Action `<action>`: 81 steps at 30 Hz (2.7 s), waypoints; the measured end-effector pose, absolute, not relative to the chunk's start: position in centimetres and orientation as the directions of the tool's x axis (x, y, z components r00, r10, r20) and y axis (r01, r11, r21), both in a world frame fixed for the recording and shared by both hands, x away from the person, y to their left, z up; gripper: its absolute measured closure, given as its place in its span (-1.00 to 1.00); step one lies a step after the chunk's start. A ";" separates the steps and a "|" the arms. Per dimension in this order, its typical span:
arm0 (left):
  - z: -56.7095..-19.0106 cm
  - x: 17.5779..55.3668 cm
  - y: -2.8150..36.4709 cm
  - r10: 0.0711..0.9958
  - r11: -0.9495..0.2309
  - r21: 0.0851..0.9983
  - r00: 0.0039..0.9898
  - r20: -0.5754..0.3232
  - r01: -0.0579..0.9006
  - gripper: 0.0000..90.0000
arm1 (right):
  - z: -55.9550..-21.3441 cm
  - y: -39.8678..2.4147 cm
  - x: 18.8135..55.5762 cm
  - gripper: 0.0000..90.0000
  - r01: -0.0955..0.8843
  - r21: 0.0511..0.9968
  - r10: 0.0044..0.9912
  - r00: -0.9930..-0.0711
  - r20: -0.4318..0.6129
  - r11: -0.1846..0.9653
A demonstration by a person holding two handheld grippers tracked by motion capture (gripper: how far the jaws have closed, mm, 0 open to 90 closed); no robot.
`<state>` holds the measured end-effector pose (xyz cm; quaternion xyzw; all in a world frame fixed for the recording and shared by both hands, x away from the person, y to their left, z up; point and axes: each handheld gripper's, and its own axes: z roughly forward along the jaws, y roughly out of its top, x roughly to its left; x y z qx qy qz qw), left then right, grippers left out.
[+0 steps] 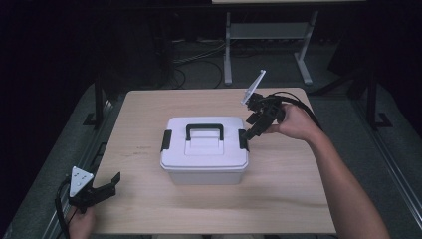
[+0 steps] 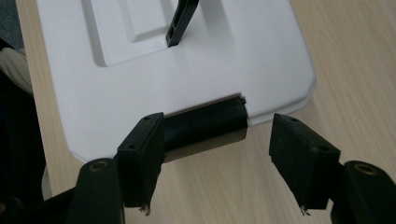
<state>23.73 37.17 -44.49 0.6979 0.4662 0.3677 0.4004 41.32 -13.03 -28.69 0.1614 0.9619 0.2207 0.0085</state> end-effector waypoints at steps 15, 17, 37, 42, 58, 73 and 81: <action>-44.5 23.8 37.2 0.946 -0.245 0.901 0.294 0.140 0.358 -0.67 | -29.4 -14.5 40.9 -0.22 0.338 0.426 0.342 -0.937 0.070 0.840; -44.5 23.7 37.1 0.945 -0.246 0.901 0.295 0.141 0.357 -0.67 | -29.5 -14.7 40.9 -0.22 0.342 0.424 0.346 -0.936 0.071 0.839; -44.5 23.8 37.1 0.944 -0.246 0.900 0.298 0.139 0.359 -0.67 | -30.9 -16.8 40.4 -0.22 0.383 0.419 0.378 -0.920 0.099 0.823; -44.5 23.8 37.0 0.944 -0.245 0.901 0.300 0.137 0.358 -0.67 | -31.4 -17.1 40.3 -0.22 0.390 0.415 0.383 -0.918 0.104 0.822; -44.6 23.9 36.9 0.942 -0.251 0.899 0.305 0.141 0.359 -0.67 | -32.5 -18.3 40.0 -0.22 0.415 0.410 0.402 -0.907 0.121 0.812; -44.6 23.9 36.9 0.942 -0.251 0.899 0.303 0.142 0.359 -0.67 | -34.4 -19.3 39.5 -0.23 0.435 0.403 0.414 -0.899 0.143 0.805; -44.6 23.9 36.8 0.942 -0.252 0.898 0.305 0.142 0.360 -0.67 | -35.1 -20.1 39.3 -0.23 0.445 0.409 0.422 -0.894 0.150 0.797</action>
